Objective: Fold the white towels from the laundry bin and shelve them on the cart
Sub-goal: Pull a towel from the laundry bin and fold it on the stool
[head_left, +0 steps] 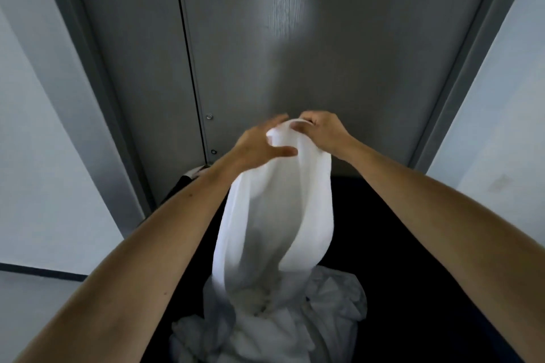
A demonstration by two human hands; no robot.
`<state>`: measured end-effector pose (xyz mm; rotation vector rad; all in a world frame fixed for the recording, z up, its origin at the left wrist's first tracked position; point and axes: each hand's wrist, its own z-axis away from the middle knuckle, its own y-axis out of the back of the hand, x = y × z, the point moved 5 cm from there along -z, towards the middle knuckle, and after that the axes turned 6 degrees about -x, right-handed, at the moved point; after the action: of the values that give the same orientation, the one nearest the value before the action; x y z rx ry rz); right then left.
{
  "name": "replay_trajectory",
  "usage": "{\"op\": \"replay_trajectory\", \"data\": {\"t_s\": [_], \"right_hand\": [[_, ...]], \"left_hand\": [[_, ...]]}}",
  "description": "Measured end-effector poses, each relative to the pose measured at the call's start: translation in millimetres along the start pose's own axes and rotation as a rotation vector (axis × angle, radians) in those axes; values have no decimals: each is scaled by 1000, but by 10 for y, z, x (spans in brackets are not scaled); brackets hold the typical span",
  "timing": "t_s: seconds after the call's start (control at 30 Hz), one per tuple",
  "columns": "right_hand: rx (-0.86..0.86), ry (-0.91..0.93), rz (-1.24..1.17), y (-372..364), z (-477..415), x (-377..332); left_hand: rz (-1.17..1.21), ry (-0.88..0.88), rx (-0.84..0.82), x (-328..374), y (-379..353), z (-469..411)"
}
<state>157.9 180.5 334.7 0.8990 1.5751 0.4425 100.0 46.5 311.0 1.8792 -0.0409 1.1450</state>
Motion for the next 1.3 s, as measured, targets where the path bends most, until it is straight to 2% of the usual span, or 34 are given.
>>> {"op": "replay_trajectory", "data": {"t_s": [0.03,0.13,0.23,0.33,0.43,0.5,0.57,0.67,0.77,0.83,0.93,1.0,1.07,1.17,1.3], "right_hand": [[23,24,1,18,-18,-41],[29,75,4,63,-30,-131],[-26,37,-43,53,-1,-63],[-187,-81,-124,-53,54,120],[-394,-244,-100,-222,161,369],[-438,-313,-119,-282,204,527],[-377,-329,-121,-272,200,611],[-204,-337,67,-163,150,585],[-71,-355,57,-144,89,523],[-52,-372,-24,-209,60,517],[10,-387,-393,-318,60,471],[30,-369,-603,-351,31,388],[-5,-323,-668,-361,-5,302],[-111,-239,-575,-338,5,238],[-164,-250,-617,-290,127,389]], "left_hand": [[-22,-6,-24,32,-85,-16],[100,29,100,-6,-112,-68],[248,1,167,-51,-107,-92],[378,-9,237,-24,-82,-99],[474,34,328,-48,30,-114],[488,64,378,-103,127,-120],[461,115,400,-195,189,-116],[351,210,402,-300,204,-72],[255,167,426,-273,196,-29],[169,102,292,-211,70,-33],[42,86,-101,-163,-361,6],[16,91,-183,-171,-581,24],[112,106,-66,-193,-638,15],[252,152,154,-197,-555,-2],[411,173,337,-218,-427,-59]]}}
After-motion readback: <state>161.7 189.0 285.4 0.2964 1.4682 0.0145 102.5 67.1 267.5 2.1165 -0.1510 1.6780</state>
